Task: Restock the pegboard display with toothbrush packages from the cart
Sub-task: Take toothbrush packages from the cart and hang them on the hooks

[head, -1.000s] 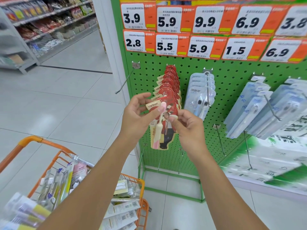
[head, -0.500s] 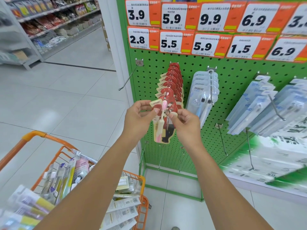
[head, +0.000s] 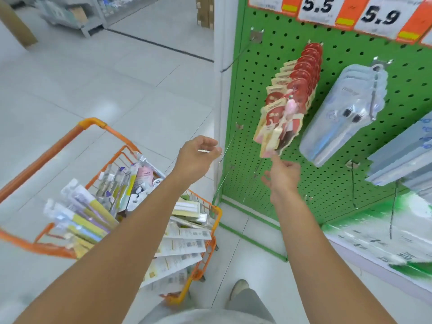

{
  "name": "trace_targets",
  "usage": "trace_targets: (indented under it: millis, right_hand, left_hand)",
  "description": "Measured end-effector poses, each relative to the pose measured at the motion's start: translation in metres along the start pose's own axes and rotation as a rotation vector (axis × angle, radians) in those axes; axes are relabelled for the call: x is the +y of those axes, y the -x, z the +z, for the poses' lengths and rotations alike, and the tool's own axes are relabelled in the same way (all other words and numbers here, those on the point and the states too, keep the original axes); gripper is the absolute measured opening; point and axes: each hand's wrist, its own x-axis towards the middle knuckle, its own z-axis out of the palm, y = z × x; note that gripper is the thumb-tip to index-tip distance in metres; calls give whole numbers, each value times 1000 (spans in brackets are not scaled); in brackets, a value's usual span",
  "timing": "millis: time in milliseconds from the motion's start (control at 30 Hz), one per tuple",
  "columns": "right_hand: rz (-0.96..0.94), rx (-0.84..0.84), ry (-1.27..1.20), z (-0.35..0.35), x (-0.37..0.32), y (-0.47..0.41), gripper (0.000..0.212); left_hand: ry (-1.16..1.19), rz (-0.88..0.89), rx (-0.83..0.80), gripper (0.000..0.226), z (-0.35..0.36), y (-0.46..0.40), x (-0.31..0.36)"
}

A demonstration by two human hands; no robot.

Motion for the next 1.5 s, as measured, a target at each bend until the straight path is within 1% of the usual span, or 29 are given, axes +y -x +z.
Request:
trace_targets:
  millis: [33,67,133,167,200,233,300,400,467,533,600,667,733,767,833,900,967,1033,1133,1200,1267,1333,1433,1500]
  right_hand:
    - [-3,-82,96,6,14,8,39]
    - [-30,-214,216,12,31,18,37]
    - [-122,-575,483,25,71,37,36]
    - [-174,-740,627,31,93,43,39]
    - [-240,-863,766,37,114,48,46]
    - [-323,-932,908,44,132,51,56]
    - [-503,-967,1106,56,155,58,76]
    - [-616,-1041,1265,74,177,75,109]
    - [-715,-1117,1457,87,193,95,130]
    - [-818,-1122,1598,98,212,115,137]
    - [-857,-1069,1672,106,228,130,137]
    - [-825,-1005,1690,111,242,135,136]
    - [-744,-963,1671,113,252,133,132]
    - [-707,-945,1663,113,254,131,130]
    - [-668,-921,1646,114,256,128,129]
    - [-603,-931,1591,116,256,125,128]
    - [-535,-937,1507,116,256,121,124]
    - [-501,-942,1430,115,254,118,118]
    - [-483,-989,1311,109,249,116,109]
    - [-550,-1013,1310,104,248,119,100]
    - [-670,-967,1321,101,251,125,81]
    - [-724,-885,1310,102,253,129,60]
    - [-701,-849,1317,105,255,127,50]
    - [-719,-836,1331,105,258,126,43]
  left_hand:
    - [-53,-26,8,12,-9,7,-17]
    - [-101,-57,13,12,-19,17,-36]
    - [-163,-121,40,12,-40,43,-78]
    - [-196,-150,62,13,-52,58,-99]
    - [-235,-178,81,17,-63,73,-119]
    - [-270,-200,99,20,-74,88,-136]
    - [-333,-222,171,25,-92,114,-165]
    - [-405,-264,300,26,-111,145,-197]
    - [-471,-320,301,28,-120,162,-216]
    - [-520,-342,231,35,-124,177,-233]
    - [-504,-332,129,52,-126,187,-244]
    - [-525,-304,-4,77,-131,191,-254]
    - [-630,-273,-178,101,-136,192,-261]
    - [-694,-253,-251,109,-138,191,-264]
    - [-786,-205,-330,114,-138,189,-272]
    - [-797,-176,-349,107,-137,185,-279]
    - [-714,-163,-330,98,-139,180,-284]
    - [-571,-139,-290,85,-145,177,-286]
    - [-364,-108,-172,61,-152,176,-281]
    - [-245,-167,-63,49,-151,174,-275]
    - [-132,-252,45,40,-144,171,-271]
    - [-66,-307,129,37,-133,169,-269]
    - [3,-368,188,38,-116,169,-262]
    - [-2,-367,222,32,-107,168,-257]
